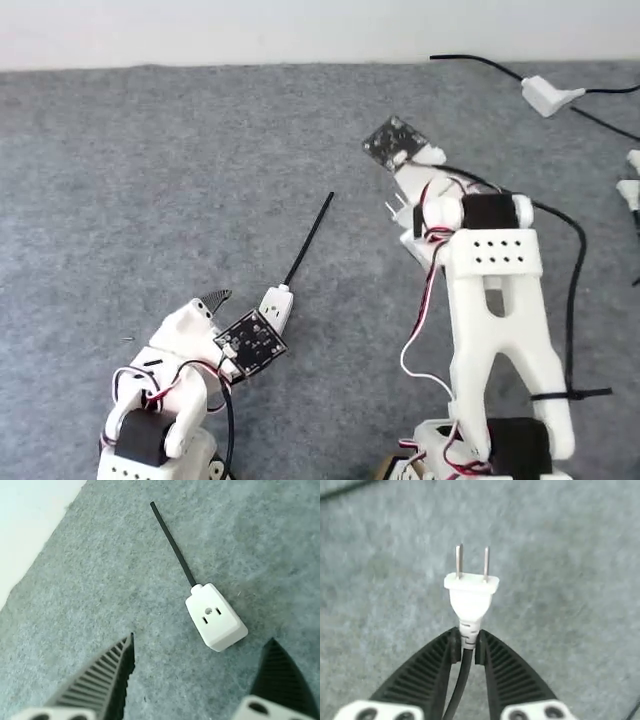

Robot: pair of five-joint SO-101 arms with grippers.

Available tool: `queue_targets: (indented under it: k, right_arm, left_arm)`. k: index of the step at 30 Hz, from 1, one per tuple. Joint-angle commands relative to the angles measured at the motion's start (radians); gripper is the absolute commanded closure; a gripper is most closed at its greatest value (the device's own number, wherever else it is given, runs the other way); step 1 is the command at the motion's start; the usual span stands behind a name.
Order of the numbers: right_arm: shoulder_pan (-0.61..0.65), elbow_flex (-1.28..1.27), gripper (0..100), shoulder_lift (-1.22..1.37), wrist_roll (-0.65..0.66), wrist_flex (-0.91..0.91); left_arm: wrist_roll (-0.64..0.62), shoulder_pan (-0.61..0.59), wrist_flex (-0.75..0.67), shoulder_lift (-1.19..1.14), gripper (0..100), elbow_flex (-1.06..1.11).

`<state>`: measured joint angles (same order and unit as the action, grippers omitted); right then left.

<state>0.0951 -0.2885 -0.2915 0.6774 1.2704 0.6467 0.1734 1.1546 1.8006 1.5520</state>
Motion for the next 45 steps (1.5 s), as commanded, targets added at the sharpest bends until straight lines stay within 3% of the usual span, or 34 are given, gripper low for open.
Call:
queue_targets:
  k: [1,7,12,19,29,45]
  right_arm:
    - [0.01,0.112,99.0,-0.019,-0.078,0.012]
    - [0.039,0.235,99.0,-0.021,-0.195,0.022]
    - [0.143,0.327,99.0,-0.021,-0.204,0.113]
    - [0.242,0.48,99.0,-0.021,-0.233,0.254]
    - [0.432,0.643,99.0,-0.021,-0.239,0.501]
    - [0.647,0.578,99.0,-0.09,-0.259,0.521]
  left_arm:
    - [-0.031,-0.005,-0.04,0.017,63,-0.008]
    - [-0.06,-0.031,-0.08,0.017,63,-0.015]
    - [-0.15,-0.092,-0.169,0.017,63,-0.027]
    - [-0.273,-0.117,-0.176,0.017,63,-0.183]
    - [-0.305,-0.11,-0.17,0.011,63,-0.4]
    - [-0.308,-0.109,-0.169,0.009,63,-0.59]
